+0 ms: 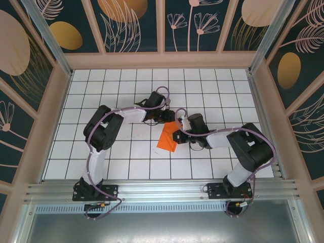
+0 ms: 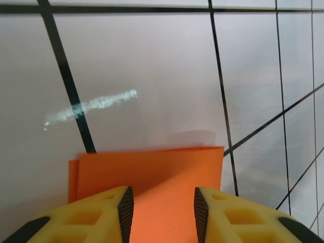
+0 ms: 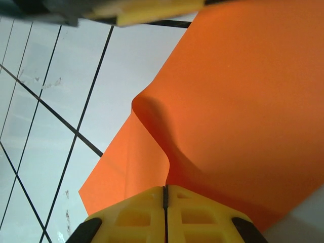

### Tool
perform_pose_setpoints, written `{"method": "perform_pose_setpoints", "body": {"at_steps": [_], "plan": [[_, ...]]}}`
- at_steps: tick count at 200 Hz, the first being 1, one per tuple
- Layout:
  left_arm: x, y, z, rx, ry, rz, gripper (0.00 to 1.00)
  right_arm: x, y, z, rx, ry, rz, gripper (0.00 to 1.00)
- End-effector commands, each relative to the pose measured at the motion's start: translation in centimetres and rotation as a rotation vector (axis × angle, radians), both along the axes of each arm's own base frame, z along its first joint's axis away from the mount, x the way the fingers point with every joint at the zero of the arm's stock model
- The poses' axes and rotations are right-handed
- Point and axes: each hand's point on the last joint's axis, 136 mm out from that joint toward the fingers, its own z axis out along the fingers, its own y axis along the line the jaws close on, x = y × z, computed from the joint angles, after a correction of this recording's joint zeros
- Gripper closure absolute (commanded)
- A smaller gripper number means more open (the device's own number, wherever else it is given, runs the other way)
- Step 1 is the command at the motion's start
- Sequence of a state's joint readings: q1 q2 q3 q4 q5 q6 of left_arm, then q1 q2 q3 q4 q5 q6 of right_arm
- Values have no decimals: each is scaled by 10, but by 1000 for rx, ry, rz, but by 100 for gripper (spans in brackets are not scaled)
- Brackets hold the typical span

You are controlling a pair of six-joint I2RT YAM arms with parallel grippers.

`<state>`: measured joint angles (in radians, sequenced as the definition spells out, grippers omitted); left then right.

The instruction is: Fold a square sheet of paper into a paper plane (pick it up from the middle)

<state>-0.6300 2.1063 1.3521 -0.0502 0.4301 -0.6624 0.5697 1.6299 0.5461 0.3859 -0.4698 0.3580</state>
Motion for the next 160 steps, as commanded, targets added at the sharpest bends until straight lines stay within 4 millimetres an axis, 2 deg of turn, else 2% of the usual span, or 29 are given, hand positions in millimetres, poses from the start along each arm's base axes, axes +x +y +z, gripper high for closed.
{"method": "perform_pose_setpoints", "body": {"at_steps": [1,33,59,62,67,76,109,133,160], "plan": [[11,8,46,-28,-92,74,59,1,1,4,38,-6,-14,92],[-6,26,64,-66,-107,135,62,4,-1,2,21,-13,-23,92],[-37,42,68,-110,-79,175,74,4,-2,1,18,-8,-30,92],[-41,44,62,-102,-65,181,76,4,-2,1,18,-9,-31,92],[-50,48,65,-108,-62,186,79,4,-2,1,18,-8,-33,92],[-64,51,58,-105,-33,189,83,4,-2,1,19,-7,-34,92],[-106,48,36,-96,50,163,90,5,-2,3,22,-11,-41,92],[-118,41,22,-105,88,141,92,5,-2,3,24,-9,-42,92],[-121,35,7,-81,110,120,93,5,-2,3,24,-7,-38,92]]}}
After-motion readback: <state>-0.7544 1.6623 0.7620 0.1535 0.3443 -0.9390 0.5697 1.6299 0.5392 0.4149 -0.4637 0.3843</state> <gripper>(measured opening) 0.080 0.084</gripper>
